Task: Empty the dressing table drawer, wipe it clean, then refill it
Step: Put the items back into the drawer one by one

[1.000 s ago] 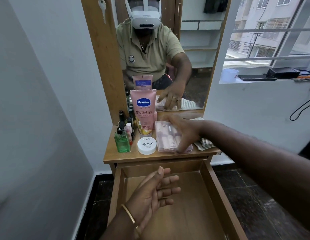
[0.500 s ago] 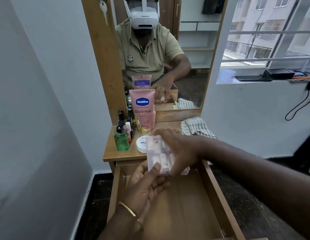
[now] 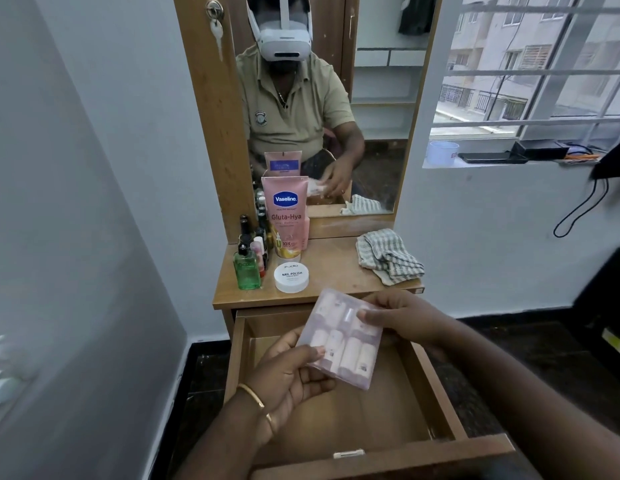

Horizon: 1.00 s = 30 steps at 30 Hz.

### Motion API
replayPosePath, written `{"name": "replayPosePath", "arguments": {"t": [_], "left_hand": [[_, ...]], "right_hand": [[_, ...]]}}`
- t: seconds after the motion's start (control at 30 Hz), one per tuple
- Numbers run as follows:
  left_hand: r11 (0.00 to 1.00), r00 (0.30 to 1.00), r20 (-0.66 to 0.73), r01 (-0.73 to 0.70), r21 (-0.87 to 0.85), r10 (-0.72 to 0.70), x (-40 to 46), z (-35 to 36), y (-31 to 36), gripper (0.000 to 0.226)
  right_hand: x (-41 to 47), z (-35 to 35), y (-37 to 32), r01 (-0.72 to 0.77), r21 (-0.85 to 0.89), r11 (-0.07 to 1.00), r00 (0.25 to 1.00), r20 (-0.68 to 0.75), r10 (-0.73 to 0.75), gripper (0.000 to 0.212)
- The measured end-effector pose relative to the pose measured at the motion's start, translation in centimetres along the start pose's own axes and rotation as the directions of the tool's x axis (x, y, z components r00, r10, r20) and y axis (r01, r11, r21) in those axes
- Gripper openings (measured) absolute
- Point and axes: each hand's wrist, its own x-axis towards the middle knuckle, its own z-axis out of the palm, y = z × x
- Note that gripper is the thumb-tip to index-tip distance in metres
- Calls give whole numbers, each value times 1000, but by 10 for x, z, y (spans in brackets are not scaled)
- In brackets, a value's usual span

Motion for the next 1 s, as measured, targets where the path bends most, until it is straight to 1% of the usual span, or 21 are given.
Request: {"name": "replayPosePath", "arguments": {"t": [0.07, 0.1, 0.13, 0.2, 0.23, 0.3, 0.37, 0.43, 0.5, 0.57, 0.67, 0.77, 0.93, 1.0], "left_hand": [[999, 1000, -12, 19, 48, -19, 1, -1, -3, 31], [997, 999, -28, 20, 75, -18, 2, -3, -4, 31], [995, 999, -51, 20, 100, -15, 4, -4, -6, 31], [989, 996, -92, 19, 146, -6, 8, -5, -10, 31], [985, 995, -104, 19, 169, -2, 9, -4, -11, 31], [972, 994, -110, 27, 235, -1, 13, -3, -14, 31], [947, 993, -117, 49, 316, -12, 18, 0, -15, 30], [917, 991, -127, 84, 390, -37, 23, 4, -16, 29], [883, 988, -138, 129, 451, -74, 28, 9, -19, 27], [843, 984, -132, 168, 510, -116, 32, 11, -23, 26], [790, 977, -109, 213, 576, -183, 38, 13, -28, 24], [754, 972, -110, 232, 614, -210, 42, 15, -34, 25], [737, 966, -114, 252, 627, -233, 47, 21, -46, 25], [699, 970, -120, 237, 674, -213, 50, 22, -51, 26]], "right_hand": [[-8, -4, 6, -111, 163, 980, 994, 33, 108, 22], [-11, -8, 8, -157, 192, 969, 987, 62, 147, 25], [-14, -12, 10, -196, 189, 962, 979, 92, 181, 28], [-19, -18, 15, -243, 124, 962, 966, 125, 228, 30], [-20, -19, 17, -237, 66, 969, 967, 111, 229, 29], [-23, -18, 19, -164, -124, 979, 986, 17, 167, 29], [-24, -11, 17, -72, -248, 966, 994, -101, 48, 40], [-23, -2, 17, 21, -334, 942, 985, -157, -77, 42], [-21, 7, 22, 98, -502, 860, 974, -129, -186, 36], [-17, 18, 29, 145, -633, 761, 968, -69, -242, 31], [-11, 31, 40, 159, -707, 690, 975, 1, -223, 27], [-8, 40, 51, 157, -735, 660, 983, 53, -174, 22], [-8, 40, 57, 134, -770, 624, 987, 46, -155, 20], [-8, 42, 58, 132, -790, 598, 987, 51, -151, 18]]}}
